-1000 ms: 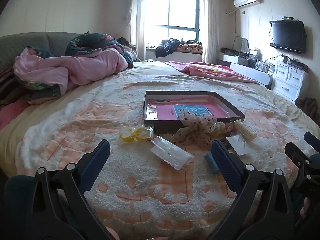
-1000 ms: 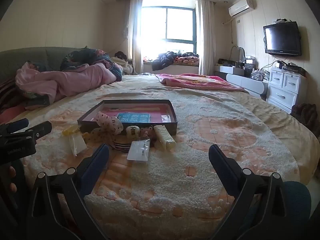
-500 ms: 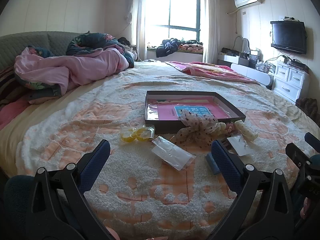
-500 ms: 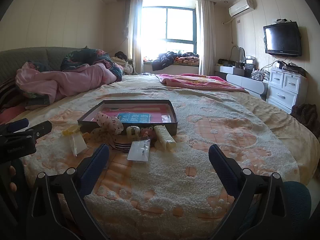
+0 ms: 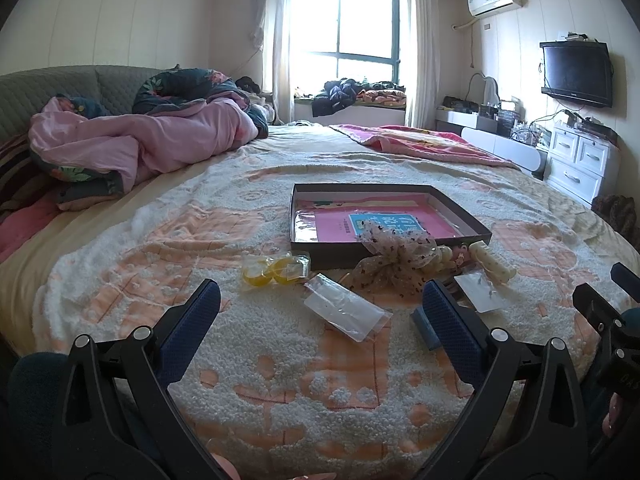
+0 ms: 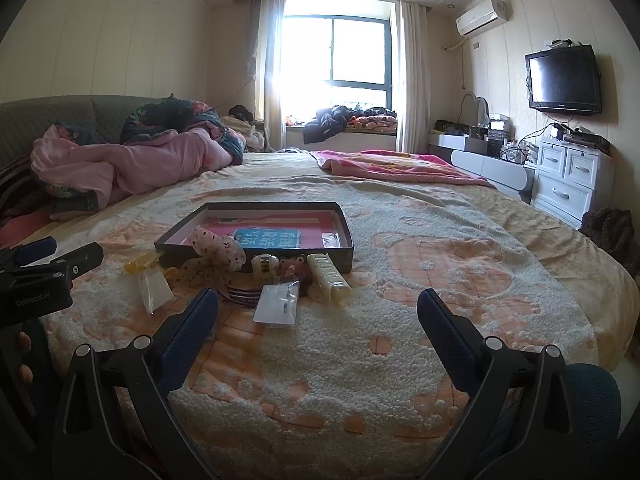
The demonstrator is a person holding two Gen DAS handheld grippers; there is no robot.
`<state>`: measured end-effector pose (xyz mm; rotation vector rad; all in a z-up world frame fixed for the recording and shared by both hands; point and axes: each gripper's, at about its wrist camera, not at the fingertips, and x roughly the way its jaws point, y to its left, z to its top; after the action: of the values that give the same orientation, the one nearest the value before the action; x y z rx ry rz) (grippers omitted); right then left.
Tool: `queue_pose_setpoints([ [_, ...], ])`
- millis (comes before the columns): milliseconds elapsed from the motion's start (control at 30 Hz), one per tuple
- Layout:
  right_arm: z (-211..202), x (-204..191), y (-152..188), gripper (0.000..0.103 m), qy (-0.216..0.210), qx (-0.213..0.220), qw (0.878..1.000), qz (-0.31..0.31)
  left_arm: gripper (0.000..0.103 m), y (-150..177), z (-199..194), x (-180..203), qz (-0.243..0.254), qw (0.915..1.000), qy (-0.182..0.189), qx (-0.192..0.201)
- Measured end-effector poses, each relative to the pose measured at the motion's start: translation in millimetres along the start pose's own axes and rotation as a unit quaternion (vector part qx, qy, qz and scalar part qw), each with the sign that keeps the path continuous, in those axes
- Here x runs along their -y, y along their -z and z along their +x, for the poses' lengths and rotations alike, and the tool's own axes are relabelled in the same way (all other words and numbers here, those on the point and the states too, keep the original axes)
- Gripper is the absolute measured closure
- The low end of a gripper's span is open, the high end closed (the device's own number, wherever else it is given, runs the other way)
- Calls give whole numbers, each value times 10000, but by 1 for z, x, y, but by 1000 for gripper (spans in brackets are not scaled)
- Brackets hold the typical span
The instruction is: Organize jewelry
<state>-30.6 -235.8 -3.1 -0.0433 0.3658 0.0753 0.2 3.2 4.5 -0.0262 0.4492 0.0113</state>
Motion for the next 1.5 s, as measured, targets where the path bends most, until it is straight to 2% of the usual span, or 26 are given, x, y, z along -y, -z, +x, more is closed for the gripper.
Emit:
queue_pose_setpoints([
  [1133,-4,0,-3,6,14,73,10000,-41,10,-10,-4,-1,18,10000,-16,62],
  [1500,2,-13,-5,6,-246,19,9994,-228,10,-8,1,-7,-68,9999,-141,47],
])
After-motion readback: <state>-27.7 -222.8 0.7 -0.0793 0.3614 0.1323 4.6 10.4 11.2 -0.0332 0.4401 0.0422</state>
